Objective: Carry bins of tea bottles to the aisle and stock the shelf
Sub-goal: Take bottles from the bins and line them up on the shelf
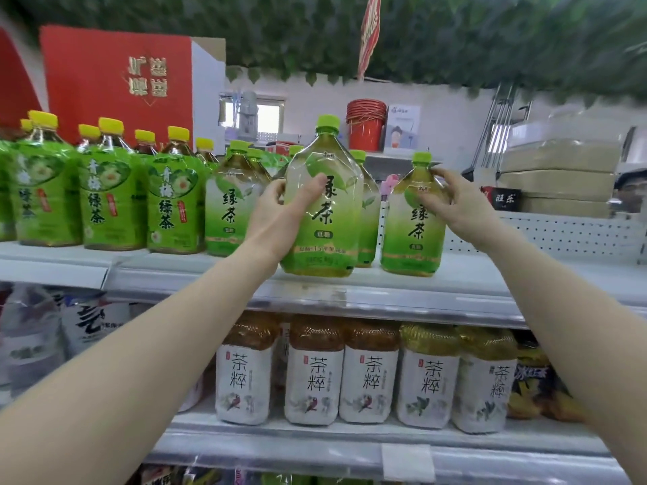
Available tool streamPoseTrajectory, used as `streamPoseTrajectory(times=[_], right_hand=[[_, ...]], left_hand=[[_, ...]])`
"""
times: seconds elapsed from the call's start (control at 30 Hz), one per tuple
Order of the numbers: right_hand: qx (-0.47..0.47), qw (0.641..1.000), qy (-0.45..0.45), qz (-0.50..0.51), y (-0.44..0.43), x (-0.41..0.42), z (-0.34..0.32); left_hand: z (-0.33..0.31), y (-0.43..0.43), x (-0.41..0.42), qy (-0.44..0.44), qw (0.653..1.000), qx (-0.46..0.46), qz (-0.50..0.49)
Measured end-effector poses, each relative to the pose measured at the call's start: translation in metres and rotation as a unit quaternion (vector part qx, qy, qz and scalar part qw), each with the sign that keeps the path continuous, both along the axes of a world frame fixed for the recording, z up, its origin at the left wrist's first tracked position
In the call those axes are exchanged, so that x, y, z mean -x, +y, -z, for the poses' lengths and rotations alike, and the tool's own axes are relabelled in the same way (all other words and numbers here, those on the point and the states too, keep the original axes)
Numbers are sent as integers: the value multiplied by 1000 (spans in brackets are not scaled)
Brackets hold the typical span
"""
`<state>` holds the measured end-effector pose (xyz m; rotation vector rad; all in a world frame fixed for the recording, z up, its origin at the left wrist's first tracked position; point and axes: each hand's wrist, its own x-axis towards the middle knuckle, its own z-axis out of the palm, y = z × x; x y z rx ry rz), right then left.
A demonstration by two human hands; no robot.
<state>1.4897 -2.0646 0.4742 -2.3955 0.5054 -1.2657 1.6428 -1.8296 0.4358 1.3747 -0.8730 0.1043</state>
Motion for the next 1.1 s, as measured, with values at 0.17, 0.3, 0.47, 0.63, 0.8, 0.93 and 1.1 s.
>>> streamPoseTrajectory(times=[0.17,0.3,0.47,0.63,0.8,0.93,1.1], right_hand=[[199,956,141,161,18,-11,28],[171,956,162,172,4,-22,33],[138,967,163,136,-16,-32,30],[166,971,110,134,5,-28,13],[-236,929,-41,-282,84,-20,0],[-295,899,-137,-292,89,-12,-4],[-236,924,-185,-238,59,4,-15]], left_hand=[[-1,-8,-2,3,1000,13,2],[-1,-12,-5,11,1000,23,6],[5,-18,-9,10,1000,13,15],[7,-21,0,-5,1000,6,13],[4,-39,18,-21,999,12,32],[-9,-54,32,-74,995,-36,49],[-40,-60,25,-255,953,-163,19]])
